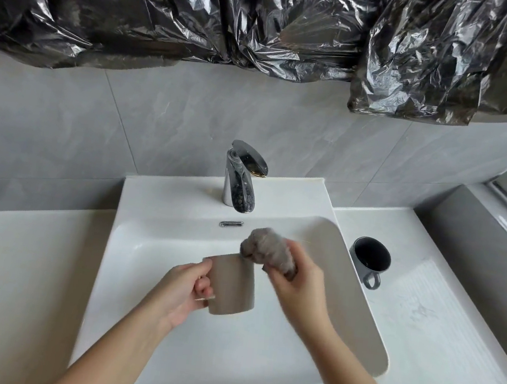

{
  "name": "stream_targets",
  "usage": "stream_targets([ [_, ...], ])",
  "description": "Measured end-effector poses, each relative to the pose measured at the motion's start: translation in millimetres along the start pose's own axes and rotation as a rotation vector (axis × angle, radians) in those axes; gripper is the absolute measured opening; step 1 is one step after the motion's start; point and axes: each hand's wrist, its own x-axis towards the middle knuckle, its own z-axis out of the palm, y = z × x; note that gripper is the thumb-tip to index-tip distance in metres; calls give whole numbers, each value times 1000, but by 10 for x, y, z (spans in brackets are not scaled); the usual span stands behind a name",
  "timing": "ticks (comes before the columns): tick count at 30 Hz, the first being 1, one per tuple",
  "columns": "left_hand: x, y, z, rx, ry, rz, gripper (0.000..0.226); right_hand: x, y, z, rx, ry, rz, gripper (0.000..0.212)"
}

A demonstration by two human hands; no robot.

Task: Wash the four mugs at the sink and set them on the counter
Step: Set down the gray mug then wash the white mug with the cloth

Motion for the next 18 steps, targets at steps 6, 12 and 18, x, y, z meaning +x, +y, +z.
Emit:
stream_targets([
  [6,-7,61,132,-55,11,-56,31,-192,214,249,-372,-266,-442,70],
  [12,-56,67,131,-51,32,-96,27,-230,255,282,-292,-33,-179,35],
  [18,-115,86,117,-22,-10,-134,22,-253,27,257,-482,-137,-251,52],
])
